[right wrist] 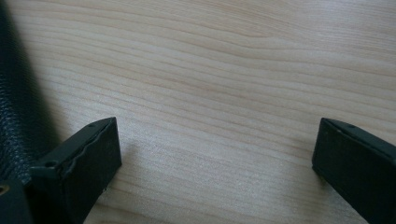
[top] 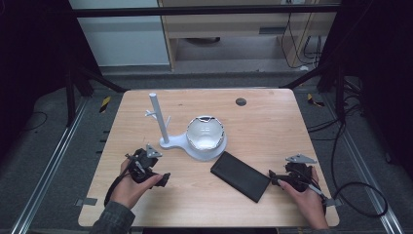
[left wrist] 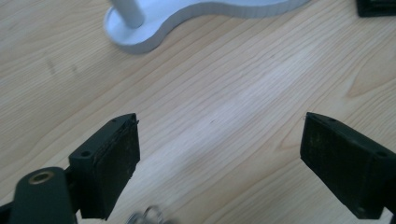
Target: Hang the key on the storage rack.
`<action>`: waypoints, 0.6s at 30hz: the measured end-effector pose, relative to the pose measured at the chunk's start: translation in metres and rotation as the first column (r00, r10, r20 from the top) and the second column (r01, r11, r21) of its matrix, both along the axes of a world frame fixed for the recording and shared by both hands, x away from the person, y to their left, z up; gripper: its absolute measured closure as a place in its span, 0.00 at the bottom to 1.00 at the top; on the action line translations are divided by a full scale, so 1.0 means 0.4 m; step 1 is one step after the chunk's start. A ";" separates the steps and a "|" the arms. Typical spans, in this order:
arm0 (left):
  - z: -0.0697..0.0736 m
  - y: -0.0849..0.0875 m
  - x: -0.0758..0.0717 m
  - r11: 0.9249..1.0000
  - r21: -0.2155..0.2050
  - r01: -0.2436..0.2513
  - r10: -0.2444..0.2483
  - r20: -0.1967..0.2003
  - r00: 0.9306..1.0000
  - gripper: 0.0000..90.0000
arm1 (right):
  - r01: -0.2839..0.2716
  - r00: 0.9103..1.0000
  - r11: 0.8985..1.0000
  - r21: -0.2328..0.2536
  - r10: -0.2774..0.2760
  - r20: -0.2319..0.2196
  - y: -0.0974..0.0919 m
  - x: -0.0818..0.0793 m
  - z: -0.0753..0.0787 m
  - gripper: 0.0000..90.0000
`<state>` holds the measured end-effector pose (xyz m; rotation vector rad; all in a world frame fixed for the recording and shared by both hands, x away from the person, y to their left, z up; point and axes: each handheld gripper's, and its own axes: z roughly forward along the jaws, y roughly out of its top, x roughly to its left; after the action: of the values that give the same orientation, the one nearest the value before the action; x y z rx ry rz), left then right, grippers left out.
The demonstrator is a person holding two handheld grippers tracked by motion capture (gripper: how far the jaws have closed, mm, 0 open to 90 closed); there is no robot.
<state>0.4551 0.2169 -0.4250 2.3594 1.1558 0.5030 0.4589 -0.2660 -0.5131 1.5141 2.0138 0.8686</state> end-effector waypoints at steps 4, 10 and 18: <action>0.002 0.054 -0.018 0.999 -0.001 -0.036 0.036 -0.026 0.999 0.20 | -0.002 1.000 1.000 -0.001 0.002 0.001 0.000 0.000 0.000 0.01; 0.001 0.104 -0.027 0.998 0.009 -0.063 0.064 -0.071 0.995 0.34 | -0.003 1.000 1.000 -0.001 0.003 0.000 0.000 0.001 0.000 0.01; -0.036 0.120 -0.020 0.997 0.050 -0.062 0.069 -0.168 0.983 0.52 | -0.011 1.000 1.000 -0.002 0.011 0.000 -0.001 0.000 0.000 0.01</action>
<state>0.4471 0.2649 -0.4394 2.4483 1.3139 0.3590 0.4590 -0.2662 -0.5131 1.5030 2.0244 0.8711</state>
